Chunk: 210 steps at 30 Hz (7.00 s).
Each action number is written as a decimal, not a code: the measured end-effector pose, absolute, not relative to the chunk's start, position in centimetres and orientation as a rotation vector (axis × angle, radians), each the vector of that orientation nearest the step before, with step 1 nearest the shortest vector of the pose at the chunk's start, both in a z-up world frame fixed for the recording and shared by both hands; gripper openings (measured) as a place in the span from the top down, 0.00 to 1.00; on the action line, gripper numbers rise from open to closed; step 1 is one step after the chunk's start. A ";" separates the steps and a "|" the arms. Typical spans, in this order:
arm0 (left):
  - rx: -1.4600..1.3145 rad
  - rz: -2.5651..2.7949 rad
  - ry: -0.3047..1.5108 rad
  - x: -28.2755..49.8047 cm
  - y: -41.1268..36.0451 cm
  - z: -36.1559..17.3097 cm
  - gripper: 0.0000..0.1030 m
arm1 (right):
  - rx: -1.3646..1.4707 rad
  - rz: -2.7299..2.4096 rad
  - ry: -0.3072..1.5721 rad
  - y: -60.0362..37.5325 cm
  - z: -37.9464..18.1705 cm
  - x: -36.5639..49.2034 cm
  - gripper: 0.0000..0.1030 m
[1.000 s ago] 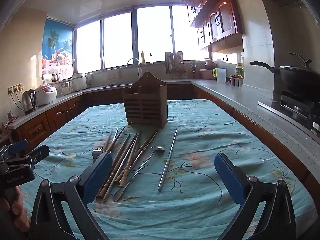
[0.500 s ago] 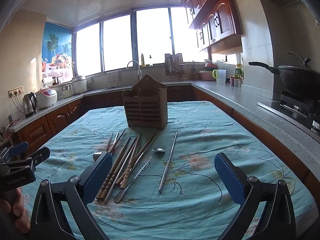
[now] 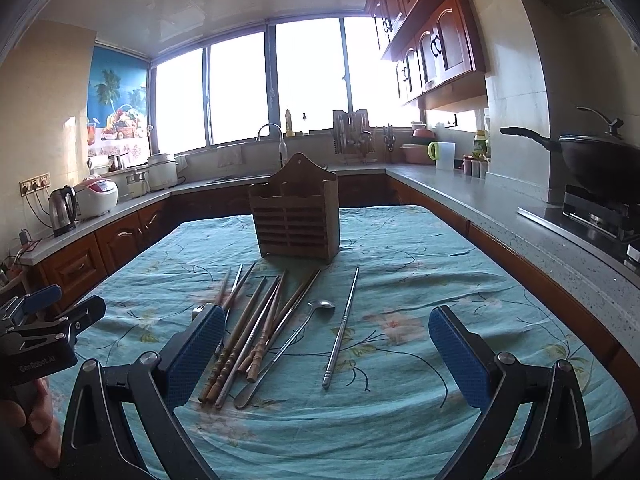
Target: Organize utensils
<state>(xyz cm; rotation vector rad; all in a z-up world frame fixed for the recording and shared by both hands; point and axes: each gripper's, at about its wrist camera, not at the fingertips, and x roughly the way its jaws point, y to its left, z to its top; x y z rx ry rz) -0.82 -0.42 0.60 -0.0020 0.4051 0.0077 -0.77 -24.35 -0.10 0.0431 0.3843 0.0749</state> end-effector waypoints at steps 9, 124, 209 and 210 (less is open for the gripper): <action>-0.003 0.007 0.405 -0.8 -0.3 0.5 0.00 | 0.046 0.077 0.385 -24.2 -0.1 -0.7 0.00; -0.460 -0.484 0.491 26.7 2.2 14.2 0.98 | 0.311 0.198 0.181 -26.3 10.3 24.1 0.98; -0.368 -0.136 0.804 18.4 3.7 -1.2 0.21 | 0.373 0.148 0.617 -30.0 -1.1 15.1 0.10; -0.366 -0.136 0.808 18.5 3.6 -1.2 0.21 | 0.374 0.145 0.624 -30.0 -1.2 15.1 0.10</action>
